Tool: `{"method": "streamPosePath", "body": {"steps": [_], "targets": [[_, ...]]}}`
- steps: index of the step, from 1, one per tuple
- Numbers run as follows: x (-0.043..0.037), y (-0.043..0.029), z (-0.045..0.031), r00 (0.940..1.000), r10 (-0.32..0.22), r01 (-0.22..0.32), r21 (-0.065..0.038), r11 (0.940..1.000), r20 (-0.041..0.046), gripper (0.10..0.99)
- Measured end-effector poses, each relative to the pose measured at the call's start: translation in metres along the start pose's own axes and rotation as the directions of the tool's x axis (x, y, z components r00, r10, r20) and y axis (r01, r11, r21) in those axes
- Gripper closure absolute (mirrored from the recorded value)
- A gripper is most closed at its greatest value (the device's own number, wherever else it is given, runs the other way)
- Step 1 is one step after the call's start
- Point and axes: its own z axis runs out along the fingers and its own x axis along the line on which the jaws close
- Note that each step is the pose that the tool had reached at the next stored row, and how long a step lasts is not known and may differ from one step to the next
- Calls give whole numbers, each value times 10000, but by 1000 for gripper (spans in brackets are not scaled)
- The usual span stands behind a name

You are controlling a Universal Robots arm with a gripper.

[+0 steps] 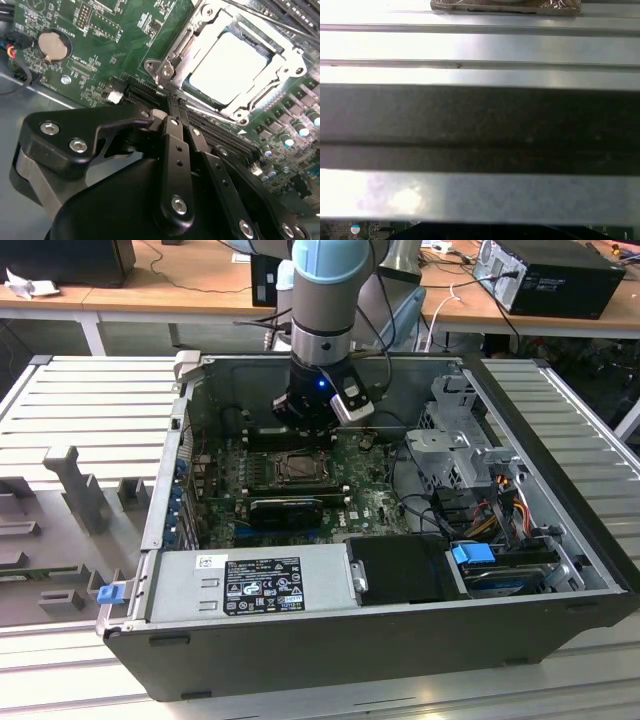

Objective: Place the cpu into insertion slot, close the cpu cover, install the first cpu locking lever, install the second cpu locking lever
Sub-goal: 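Install the first cpu locking lever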

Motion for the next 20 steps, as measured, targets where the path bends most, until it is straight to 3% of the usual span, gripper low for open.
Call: {"method": "streamPosePath", "body": {"steps": [4,9,12,15,20], "targets": [[1,-10,58,10000,1,-1,220,9998,-10,980],[0,-9,76,10000,1,0,225,9997,-5,980],[0,-5,39,10000,1,-1,225,9997,-4,980],[0,5,-49,10000,1,-1,227,9997,-6,980],[0,-26,-53,10000,1,0,225,9997,-6,980]]}}
